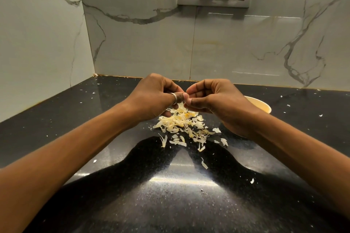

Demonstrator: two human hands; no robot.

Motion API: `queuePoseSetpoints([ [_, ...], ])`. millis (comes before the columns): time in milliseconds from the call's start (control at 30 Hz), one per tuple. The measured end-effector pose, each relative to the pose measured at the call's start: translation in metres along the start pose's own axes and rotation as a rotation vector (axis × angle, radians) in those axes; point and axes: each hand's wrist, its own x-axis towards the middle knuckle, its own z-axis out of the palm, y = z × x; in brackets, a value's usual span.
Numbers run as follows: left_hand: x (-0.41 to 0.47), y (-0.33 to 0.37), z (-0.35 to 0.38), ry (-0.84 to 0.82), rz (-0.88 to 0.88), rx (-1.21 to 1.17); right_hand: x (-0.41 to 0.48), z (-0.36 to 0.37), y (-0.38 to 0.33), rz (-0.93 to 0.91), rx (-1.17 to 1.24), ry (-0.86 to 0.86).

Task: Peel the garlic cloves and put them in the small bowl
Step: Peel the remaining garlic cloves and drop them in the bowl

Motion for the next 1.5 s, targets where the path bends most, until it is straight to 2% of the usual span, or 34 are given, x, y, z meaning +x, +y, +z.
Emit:
queuePoseSetpoints([
  [133, 0.001, -0.001, 0.001, 0.017, -0.007, 0.003, 0.001, 0.0, 0.002, -0.032, -0.041, 0.026],
  [333, 0.0, -0.003, 0.003, 0.027, 0.061, 0.13, 0.002, 0.001, 0.005, -0.164, -0.298, 0.07],
  [667, 0.001, -0.005, 0.005, 0.044, 0.091, 0.152, 0.002, 0.001, 0.005, -0.174, -0.304, 0.074],
  [767, 0.001, -0.006, 0.005, 0.047, 0.084, 0.127, 0.001, 0.002, 0.004, -0.158, -0.236, 0.077],
  [933, 0.001, -0.005, 0.004, 0.042, 0.064, 0.013, 0.0, 0.0, -0.001, -0.001, 0.133, 0.05],
  [1067, 0.001, -0.004, 0.004, 0.063, 0.077, 0.018, 0.002, -0.001, -0.002, 0.06, 0.284, 0.07],
  [1200, 0.0, -0.005, 0.006, 0.084, 0.094, 0.045, 0.003, -0.002, -0.002, 0.087, 0.32, 0.088],
  [1500, -0.001, -0.005, 0.011, 0.123, 0.101, 0.089, 0.0, 0.003, 0.0, 0.054, 0.228, 0.087],
])
